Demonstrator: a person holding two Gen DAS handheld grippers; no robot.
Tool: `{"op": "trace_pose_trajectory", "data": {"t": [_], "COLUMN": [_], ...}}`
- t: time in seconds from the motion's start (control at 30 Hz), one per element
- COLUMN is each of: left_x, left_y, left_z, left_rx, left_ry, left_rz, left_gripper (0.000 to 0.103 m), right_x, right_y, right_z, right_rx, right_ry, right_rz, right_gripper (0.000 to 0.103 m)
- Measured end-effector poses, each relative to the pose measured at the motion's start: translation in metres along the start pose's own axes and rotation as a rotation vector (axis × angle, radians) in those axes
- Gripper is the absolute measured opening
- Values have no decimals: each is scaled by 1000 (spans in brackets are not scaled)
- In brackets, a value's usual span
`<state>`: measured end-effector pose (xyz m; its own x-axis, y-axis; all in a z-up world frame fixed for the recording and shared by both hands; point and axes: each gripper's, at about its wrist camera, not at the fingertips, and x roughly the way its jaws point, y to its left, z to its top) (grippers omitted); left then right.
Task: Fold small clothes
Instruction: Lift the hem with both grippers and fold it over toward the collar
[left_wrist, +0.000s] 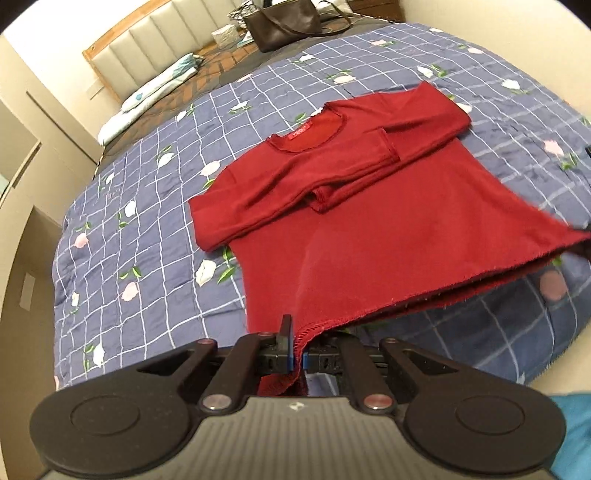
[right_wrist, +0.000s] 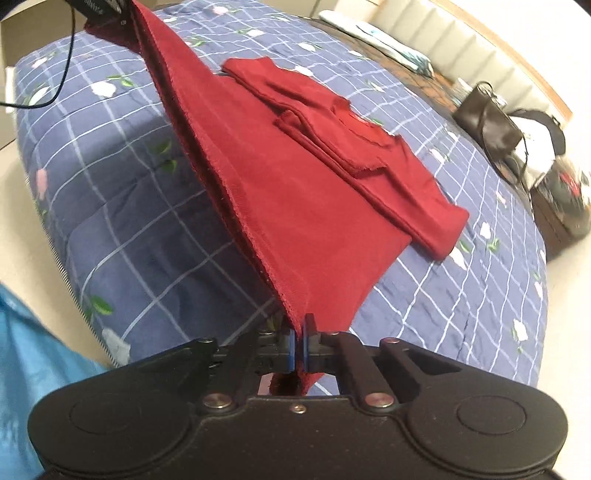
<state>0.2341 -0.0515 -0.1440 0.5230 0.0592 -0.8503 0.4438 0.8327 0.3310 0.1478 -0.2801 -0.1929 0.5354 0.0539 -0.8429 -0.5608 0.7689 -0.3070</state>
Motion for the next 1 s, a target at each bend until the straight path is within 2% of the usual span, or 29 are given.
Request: {"op": "trace_pose_trajectory", "data": {"t": [0.27,0.53,0.67,0.83,1.0], "left_x": [-32,-70,-84,-84,-78], "left_y": [-13,-25,-22,-11,10], "left_z": [-40,-88,-102,-86,-41], "left_rx": [20,43,34,18,67], "left_ry": [-18,28,37,23,-22], "left_rz": [-21,-128,-166,-159,-145], "left_gripper": [3,3,3,3,4], "right_x": [-46,-93,-107,-109,-97], "right_y": [13,31,33,18,-27], "right_z": [-9,-24,-24,-7,27], "right_rx": [-17,31,46,38,49], "right_ry": [21,117,135,99,47], "right_rz": [27,136,154,120,79], "right_gripper": [2,2,2,2,2]}}
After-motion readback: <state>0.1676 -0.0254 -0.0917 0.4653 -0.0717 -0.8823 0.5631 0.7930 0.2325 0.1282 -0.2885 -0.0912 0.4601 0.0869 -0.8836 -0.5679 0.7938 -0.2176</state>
